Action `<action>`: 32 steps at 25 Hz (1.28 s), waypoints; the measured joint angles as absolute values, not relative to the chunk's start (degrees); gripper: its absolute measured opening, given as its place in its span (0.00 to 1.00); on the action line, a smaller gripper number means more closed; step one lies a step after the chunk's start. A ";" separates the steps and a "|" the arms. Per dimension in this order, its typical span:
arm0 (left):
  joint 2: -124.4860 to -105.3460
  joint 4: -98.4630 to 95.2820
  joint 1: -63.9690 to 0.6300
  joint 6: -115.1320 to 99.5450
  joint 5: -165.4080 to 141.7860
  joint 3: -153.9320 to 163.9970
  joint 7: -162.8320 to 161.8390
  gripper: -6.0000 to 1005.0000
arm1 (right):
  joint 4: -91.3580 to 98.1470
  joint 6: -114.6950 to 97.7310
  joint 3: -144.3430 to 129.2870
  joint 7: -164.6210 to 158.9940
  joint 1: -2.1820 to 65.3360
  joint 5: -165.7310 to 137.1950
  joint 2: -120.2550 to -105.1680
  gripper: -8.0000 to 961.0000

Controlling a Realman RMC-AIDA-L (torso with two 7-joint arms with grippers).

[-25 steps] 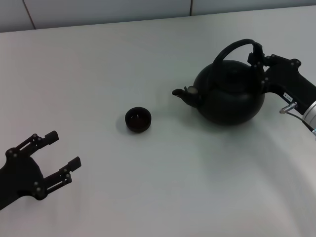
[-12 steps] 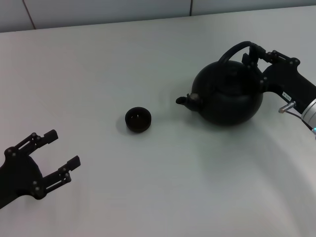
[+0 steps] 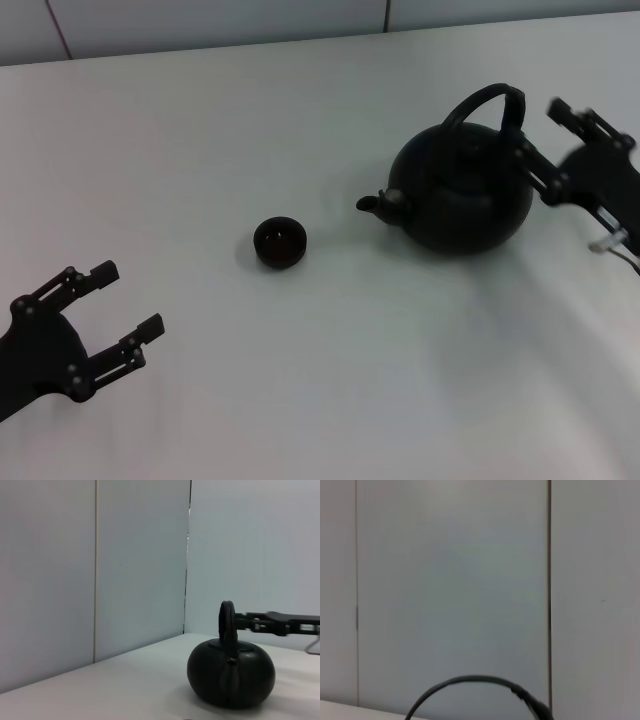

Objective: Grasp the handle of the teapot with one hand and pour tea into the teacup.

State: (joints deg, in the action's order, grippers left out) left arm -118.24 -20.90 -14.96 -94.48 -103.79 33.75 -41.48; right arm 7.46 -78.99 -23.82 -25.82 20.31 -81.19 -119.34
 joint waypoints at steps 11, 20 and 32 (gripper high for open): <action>-118.14 -19.23 -16.28 -94.39 -103.81 34.07 -42.13 0.80 | 6.02 -88.13 -19.84 -27.20 14.23 -82.22 -118.93 0.66; -115.50 -24.96 -22.26 -95.00 -110.26 37.84 -57.85 0.80 | 37.39 -100.81 -27.77 -58.37 13.35 -109.83 -117.76 0.66; -110.98 -28.65 -29.77 -99.89 -118.25 38.63 -72.75 0.80 | 53.08 -104.12 -27.84 -68.27 19.48 -125.72 -117.74 0.66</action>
